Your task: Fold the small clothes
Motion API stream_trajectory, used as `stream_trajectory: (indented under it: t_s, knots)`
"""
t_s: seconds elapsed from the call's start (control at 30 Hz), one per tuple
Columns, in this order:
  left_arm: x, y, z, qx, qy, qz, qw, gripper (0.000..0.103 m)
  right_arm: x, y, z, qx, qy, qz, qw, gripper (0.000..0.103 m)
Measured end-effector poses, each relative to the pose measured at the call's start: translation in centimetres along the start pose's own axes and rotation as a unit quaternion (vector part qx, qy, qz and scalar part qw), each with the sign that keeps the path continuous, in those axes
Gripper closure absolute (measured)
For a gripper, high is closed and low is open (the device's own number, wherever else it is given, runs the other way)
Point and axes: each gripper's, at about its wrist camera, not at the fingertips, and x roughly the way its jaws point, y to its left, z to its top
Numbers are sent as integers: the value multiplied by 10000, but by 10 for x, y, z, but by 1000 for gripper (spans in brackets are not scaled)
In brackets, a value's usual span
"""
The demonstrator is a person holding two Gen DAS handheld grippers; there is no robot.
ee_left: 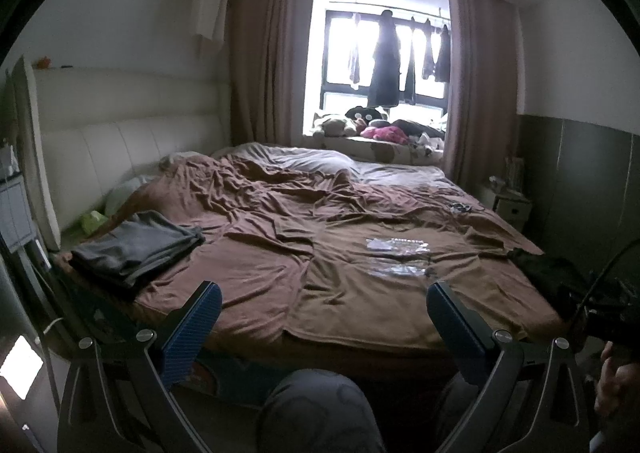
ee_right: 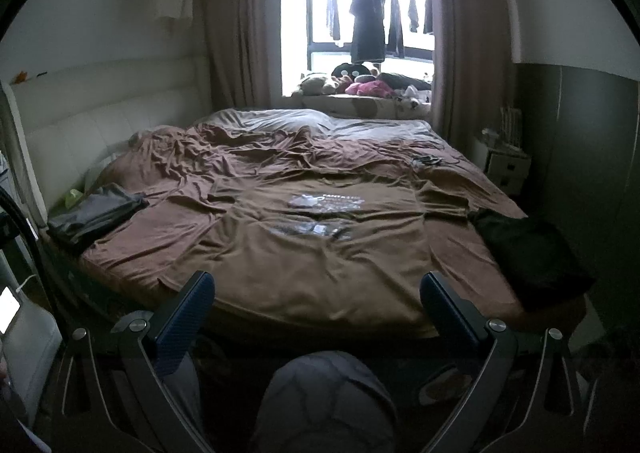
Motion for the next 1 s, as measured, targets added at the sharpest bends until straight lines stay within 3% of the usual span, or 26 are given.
stream_trajectory:
  t_s: [1.0]
  knots:
    - [-9,-8,-10,-54,-57,-89,9999,0,-6,9,0,-94,-45,-18,9999,0]
